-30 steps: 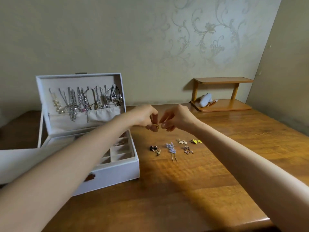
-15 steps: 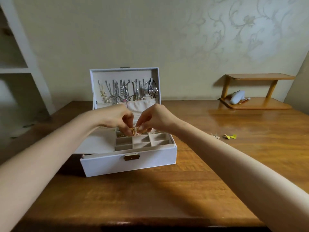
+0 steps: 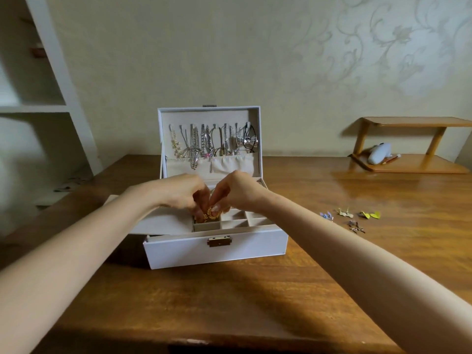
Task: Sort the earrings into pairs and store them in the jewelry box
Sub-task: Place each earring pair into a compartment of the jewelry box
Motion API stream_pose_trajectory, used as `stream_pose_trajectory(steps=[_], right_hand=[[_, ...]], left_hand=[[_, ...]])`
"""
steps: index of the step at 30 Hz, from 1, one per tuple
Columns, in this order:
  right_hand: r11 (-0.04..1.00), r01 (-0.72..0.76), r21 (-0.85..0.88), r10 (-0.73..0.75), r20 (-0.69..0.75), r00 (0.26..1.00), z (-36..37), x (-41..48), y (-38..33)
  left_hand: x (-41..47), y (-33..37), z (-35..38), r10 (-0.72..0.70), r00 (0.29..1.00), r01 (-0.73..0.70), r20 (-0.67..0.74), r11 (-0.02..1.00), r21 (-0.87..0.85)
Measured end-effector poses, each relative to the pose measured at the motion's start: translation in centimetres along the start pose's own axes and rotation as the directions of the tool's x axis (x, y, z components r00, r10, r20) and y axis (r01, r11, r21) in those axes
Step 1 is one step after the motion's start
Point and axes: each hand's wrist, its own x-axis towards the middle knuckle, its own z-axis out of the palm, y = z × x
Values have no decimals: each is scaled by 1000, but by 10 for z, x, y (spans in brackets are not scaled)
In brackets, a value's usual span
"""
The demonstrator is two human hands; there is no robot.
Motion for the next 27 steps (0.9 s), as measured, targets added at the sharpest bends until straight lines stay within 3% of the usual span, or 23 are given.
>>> stream_pose_trajectory(steps=[9,18,22,27], right_hand=[[989,24,-144,-20,34,999,9,6,-5],[937,62,-343,-99,-92,991,14,6,-1],[924,56,-379,-99,-95,991,15,4,0],[922,49,-385,-95,-101,990,19,3,3]], left_hand=[[0,-3,2,-76,997,78,-29,993,87],[0,-3,0,-106,994,107,-11,989,105],[4,-1,1,-82,994,91,-74,987,136],[4,2,2,-85,995,91,-47,985,143]])
